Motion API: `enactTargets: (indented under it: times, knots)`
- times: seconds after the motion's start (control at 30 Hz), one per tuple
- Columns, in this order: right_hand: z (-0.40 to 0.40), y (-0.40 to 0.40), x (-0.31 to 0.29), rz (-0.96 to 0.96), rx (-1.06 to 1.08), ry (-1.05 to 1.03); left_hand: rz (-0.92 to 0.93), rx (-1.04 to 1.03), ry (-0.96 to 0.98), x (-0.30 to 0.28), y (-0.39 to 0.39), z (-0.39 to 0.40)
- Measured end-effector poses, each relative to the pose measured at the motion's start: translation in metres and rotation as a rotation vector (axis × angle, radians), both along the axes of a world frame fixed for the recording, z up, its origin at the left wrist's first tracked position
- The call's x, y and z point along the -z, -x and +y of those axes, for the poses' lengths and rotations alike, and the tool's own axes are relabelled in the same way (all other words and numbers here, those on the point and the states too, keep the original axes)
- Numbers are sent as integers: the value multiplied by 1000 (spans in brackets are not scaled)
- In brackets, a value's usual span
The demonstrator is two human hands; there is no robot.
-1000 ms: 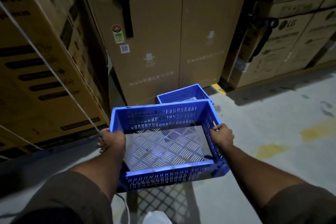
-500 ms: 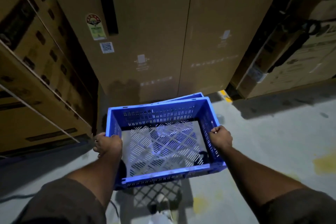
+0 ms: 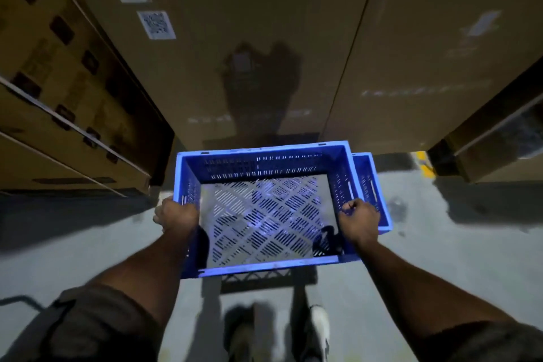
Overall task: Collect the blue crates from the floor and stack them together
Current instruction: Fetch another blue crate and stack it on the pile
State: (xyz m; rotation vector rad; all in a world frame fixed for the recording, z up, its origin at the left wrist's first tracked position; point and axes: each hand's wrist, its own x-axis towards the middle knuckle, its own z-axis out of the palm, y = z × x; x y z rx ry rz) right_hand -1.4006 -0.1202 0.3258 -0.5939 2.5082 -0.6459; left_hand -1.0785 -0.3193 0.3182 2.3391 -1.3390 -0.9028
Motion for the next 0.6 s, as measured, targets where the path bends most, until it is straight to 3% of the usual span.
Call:
enactTargets:
  times: [0.4,0.6]
  knots:
    - [-79,75,66,16,-121,-9,43,-19,103,88,52,-74]
    - [-88,76,75,97,-101,-23,-25,146,74,99,68,-92]
